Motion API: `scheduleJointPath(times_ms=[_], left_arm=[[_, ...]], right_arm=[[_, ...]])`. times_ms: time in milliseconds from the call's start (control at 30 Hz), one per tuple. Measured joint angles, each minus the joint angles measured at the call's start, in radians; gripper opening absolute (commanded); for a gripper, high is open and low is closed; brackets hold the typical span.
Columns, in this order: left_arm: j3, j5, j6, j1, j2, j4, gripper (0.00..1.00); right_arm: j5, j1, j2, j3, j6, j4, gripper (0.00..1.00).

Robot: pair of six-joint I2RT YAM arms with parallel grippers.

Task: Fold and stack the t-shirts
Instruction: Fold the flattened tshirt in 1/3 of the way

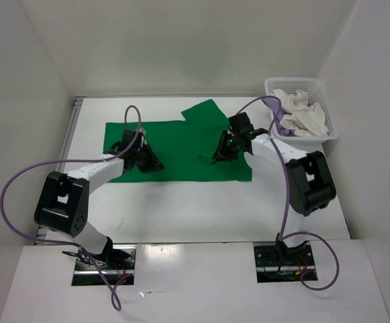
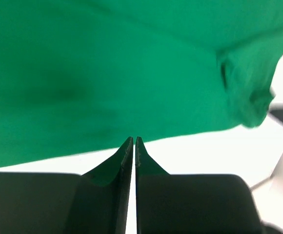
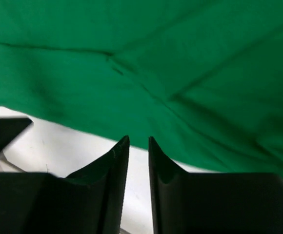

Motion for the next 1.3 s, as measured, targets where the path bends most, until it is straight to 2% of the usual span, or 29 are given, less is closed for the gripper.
scheduleJointPath(times_ms=[100,233,700,900,933,1033,1300], left_arm=[[-0.002,0.015,-0.016,-0.044,0.034,0.008,0.09],[-0.002,0.013,-0.021,-0.039,0.048,0.029,0.10],[-0.071,-0.037,-0.021,-0.035,0.078,0.047,0.12],[-0.079,-0.048,-0.023,-0.035,0.078,0.046,0.12],[-0.080,-0.050,-0.023,-0.035,0.077,0.047,0.12],[-0.103,-0.058,-0.024,-0.031,0.070,0.050,0.13],[-0.126,-0.068,-0.028,-0.018,0.039,0.042,0.13]], right_arm=[[-0.013,0.011,0.093,0.043,0.007,0.031,0.38],[-0.010,0.005,0.168,0.082,0.016,0.045,0.43],[0.068,0.005,0.179,0.054,0.061,0.075,0.44],[0.069,0.005,0.230,0.081,0.060,0.078,0.41],[0.069,0.005,0.238,0.087,0.060,0.075,0.31],[0.064,0.005,0.274,0.130,0.055,0.079,0.21],[0.056,0.005,0.306,0.249,0.048,0.058,0.20]])
